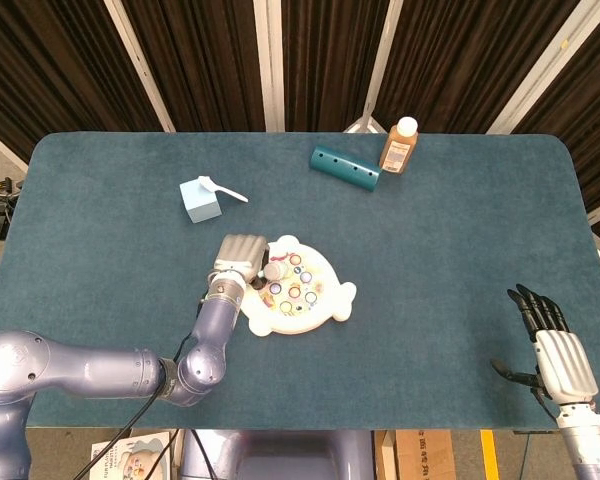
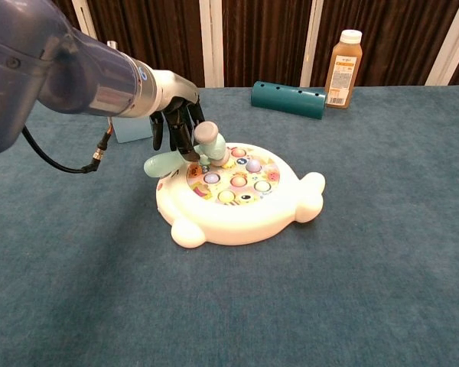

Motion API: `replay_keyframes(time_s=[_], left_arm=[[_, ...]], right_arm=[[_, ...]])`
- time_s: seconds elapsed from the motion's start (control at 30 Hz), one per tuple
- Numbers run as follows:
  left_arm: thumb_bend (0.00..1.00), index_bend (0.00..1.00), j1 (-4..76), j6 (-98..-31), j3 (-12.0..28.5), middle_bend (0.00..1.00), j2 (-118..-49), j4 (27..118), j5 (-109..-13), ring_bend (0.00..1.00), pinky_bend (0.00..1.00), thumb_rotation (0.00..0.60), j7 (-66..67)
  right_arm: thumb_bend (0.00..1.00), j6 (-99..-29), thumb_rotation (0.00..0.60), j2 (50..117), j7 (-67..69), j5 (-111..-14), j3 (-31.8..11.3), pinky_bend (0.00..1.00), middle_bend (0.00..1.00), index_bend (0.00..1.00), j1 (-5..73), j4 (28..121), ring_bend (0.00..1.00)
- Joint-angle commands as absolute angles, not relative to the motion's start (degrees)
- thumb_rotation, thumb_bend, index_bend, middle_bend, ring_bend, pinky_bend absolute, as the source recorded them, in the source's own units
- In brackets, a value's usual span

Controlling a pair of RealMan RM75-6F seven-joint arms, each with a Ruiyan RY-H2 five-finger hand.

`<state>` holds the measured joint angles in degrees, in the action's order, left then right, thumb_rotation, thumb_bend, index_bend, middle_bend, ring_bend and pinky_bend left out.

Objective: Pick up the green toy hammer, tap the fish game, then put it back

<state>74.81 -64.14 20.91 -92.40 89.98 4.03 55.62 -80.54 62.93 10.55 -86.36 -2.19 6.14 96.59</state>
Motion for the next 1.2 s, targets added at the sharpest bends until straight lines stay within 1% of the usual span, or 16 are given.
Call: replay_keyframes(time_s=[0.03,0.33,0.53,0.7,0.93,1.03,1.2], left_arm=[[0.67,0.67,74.77,-64.03,20.91,0.56,-92.55,89.83,3.92,0.43,0.51,0.600,55.61],[0.67,0.67,74.68,-64.60,22.60,0.57,-91.49,91.95,2.55,0.43,0.51,0.600,54.51],[0.67,0.67,74.28,-65.37,24.14,0.56,-89.40,95.63,1.64,0.43,0.51,0.600,53.29],[0.67,0.66,73.15,-66.20,24.09,0.56,-86.95,99.09,1.11,0.43,0.51,0.600,52.58],[0.67,0.66,68.67,-66.82,21.81,0.56,-81.34,105.61,-1.20,0.43,0.51,0.600,49.79],[0.67,0.66,65.97,-66.45,19.83,0.56,-78.60,107.89,-3.61,0.43,0.51,0.600,48.12],[0.67,0.66,60.58,-63.98,15.17,0.56,-73.90,110.32,-9.60,0.43,0.51,0.600,44.52]], right_arm=[[0.19,-80.56,0.600,62.92,10.55,-86.36,-2.19,0.00,0.00,0.00,6.13,96.62,0.00],[0.19,-80.80,0.600,62.89,10.41,-86.65,-2.13,0.00,0.00,0.00,6.05,96.69,0.00],[0.19,-80.90,0.600,62.90,10.33,-86.70,-2.11,0.00,0.00,0.00,6.00,96.65,0.00],[0.19,-81.03,0.600,62.91,10.15,-86.85,-2.07,0.00,0.00,0.00,5.96,96.59,0.00],[0.18,-81.09,0.600,62.98,9.68,-86.80,-2.06,0.00,0.00,0.00,5.91,96.54,0.00],[0.19,-81.18,0.600,63.07,9.20,-86.75,-2.13,0.00,0.00,0.00,5.90,96.47,0.00],[0.18,-81.59,0.600,63.30,8.19,-87.04,-2.13,0.00,0.00,0.00,5.83,96.25,0.00]])
